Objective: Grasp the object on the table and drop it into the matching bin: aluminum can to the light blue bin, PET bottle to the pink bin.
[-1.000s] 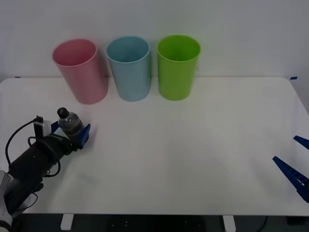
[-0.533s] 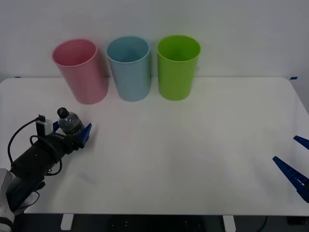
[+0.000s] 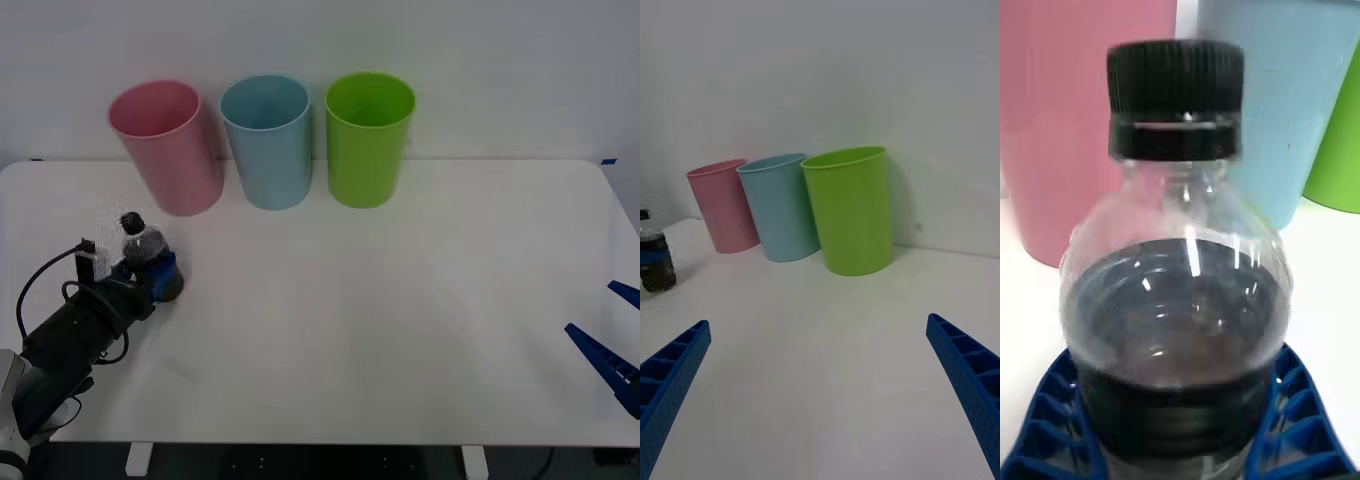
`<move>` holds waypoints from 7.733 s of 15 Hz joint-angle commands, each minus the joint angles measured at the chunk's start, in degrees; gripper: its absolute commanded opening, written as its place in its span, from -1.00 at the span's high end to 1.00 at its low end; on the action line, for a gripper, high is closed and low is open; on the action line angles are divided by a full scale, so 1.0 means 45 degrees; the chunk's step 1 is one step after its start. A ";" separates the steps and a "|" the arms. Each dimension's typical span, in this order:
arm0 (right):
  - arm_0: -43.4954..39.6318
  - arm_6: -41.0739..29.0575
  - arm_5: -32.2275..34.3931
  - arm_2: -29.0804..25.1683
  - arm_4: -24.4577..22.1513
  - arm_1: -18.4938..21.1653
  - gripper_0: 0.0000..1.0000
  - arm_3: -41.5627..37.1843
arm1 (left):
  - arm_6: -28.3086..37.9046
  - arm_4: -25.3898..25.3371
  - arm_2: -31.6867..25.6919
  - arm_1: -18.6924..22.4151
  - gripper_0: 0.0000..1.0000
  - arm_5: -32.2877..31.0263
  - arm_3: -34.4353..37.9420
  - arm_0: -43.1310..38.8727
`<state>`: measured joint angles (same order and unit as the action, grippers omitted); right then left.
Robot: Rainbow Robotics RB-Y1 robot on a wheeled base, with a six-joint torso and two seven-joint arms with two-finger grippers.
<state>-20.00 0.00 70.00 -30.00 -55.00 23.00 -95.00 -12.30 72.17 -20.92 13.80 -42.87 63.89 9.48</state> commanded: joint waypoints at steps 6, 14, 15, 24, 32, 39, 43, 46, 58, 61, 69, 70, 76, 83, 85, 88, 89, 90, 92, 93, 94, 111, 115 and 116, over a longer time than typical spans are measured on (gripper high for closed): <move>0.0000 0.0000 0.0000 0.0000 0.0000 0.0000 -1.00 0.0000 | 0.0410 -0.0510 -0.0038 0.0176 1.00 -0.0181 0.0861 -0.0349; 0.0000 0.0000 0.0000 0.0000 0.0000 0.0000 -1.00 0.0000 | 0.4804 -0.0588 -0.0311 0.0196 1.00 -0.0025 0.5080 -0.1521; 0.0000 0.0000 0.0000 0.0000 0.0000 0.0000 -1.00 0.0000 | 0.5332 -0.0588 -0.0350 0.0215 1.00 0.0073 0.5451 -0.1521; 0.0000 0.0000 0.0000 0.0000 0.0000 0.0000 -1.00 0.0000 | 0.8125 0.0037 -0.0389 0.1289 1.00 0.1245 0.6935 -0.0505; 0.0000 0.0000 0.0000 0.0000 0.0000 0.0000 -1.00 0.0000 | 0.8281 0.1639 -0.0331 0.1875 1.00 0.1577 0.4221 0.3069; 0.0000 0.0000 0.0000 0.0000 0.0000 0.0000 -1.00 0.0000 | 0.7636 0.4256 -0.0546 0.1895 1.00 0.1889 -0.0018 0.6819; 0.0000 0.0000 0.0000 0.0000 0.0000 0.0000 -1.00 0.0000 | 0.7246 0.5057 -0.0546 0.1895 1.00 0.2553 -0.1678 0.8108; 0.0000 0.0000 0.0000 0.0000 0.0000 0.0000 -1.00 0.0000 | 0.7167 0.5408 -0.0467 0.1856 1.00 0.3100 -0.2029 0.8499; 0.0000 0.0000 0.0000 0.0000 0.0000 0.0000 -1.00 0.0000 | 0.7128 0.4959 -0.0135 0.1856 -1.00 0.3237 -0.2029 0.8499; 0.0000 0.0000 0.0000 0.0000 0.0000 0.0000 -1.00 0.0000 | 0.7128 0.4861 -0.0135 0.1856 -1.00 0.3178 -0.2029 0.8479; 0.0000 0.0000 0.0000 0.0000 0.0000 0.0000 -1.00 0.0000 | 0.6796 0.0857 0.1115 0.2657 -1.00 0.2534 -0.1346 0.6995; 0.0000 0.0000 0.0000 0.0000 0.0000 0.0000 -1.00 0.0000 | 0.6796 0.0310 0.1310 0.2813 -1.00 0.2456 -0.1014 0.6624; 0.0000 0.0000 0.0000 0.0000 0.0000 0.0000 -1.00 0.0000 | 0.6796 -0.2033 0.1603 0.3496 -1.00 0.2241 0.1818 0.3714; 0.0000 0.0000 0.0000 0.0000 0.0000 0.0000 -1.00 0.0000 | 0.6816 -0.3244 0.0314 0.3848 -1.00 0.0053 0.4260 0.0354; 0.0000 0.0000 0.0000 0.0000 0.0000 0.0000 -1.00 0.0000 | 0.6796 -0.3674 -0.0116 0.3985 -1.00 -0.0884 0.4924 -0.0778; 0.0000 0.0000 0.0000 0.0000 0.0000 0.0000 -1.00 0.0000 | 0.6796 -0.3967 -0.0956 0.4004 -1.00 -0.2427 0.5451 -0.2048; 0.0000 0.0000 0.0000 0.0000 0.0000 0.0000 -1.00 0.0000 | 0.6757 -0.3986 -0.1190 0.4004 -1.00 -0.2759 0.5627 -0.2399; 0.0000 0.0000 0.0000 0.0000 0.0000 0.0000 -1.00 0.0000 | 0.6699 -0.4065 -0.1346 0.4004 -1.00 -0.3052 0.5822 -0.2790; 0.0000 0.0000 0.0000 0.0000 0.0000 0.0000 -1.00 0.0000 | 0.6132 -0.4260 -0.1639 0.4004 -1.00 -0.3716 0.6232 -0.3708; 0.0000 0.0000 0.0000 0.0000 0.0000 0.0000 -1.00 0.0000 | 0.5488 -0.4494 -0.1698 0.4004 -1.00 -0.4048 0.6310 -0.4216; 0.0000 0.0000 0.0000 0.0000 0.0000 0.0000 -1.00 0.0000 | 0.4960 -0.4572 -0.1756 0.3985 -1.00 -0.4283 0.6310 -0.4528; 0.0000 0.0000 0.0000 0.0000 0.0000 0.0000 -1.00 0.0000 | 0.1152 -0.4904 -0.2186 0.4004 -1.00 -0.5728 0.7150 -0.8923; 0.0000 0.0000 0.0000 0.0000 0.0000 0.0000 -1.00 0.0000 | 0.1191 -0.4885 -0.2167 0.3985 -1.00 -0.5806 0.7150 -0.9274; 0.0000 0.0000 0.0000 0.0000 0.0000 0.0000 -1.00 0.0000 | 0.1191 -0.4885 -0.2167 0.3985 -1.00 -0.5806 0.7150 -0.9274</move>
<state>-20.00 0.00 70.00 -30.00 -55.00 23.00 -95.00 -6.95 50.16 -30.69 31.74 -69.01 96.08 -32.25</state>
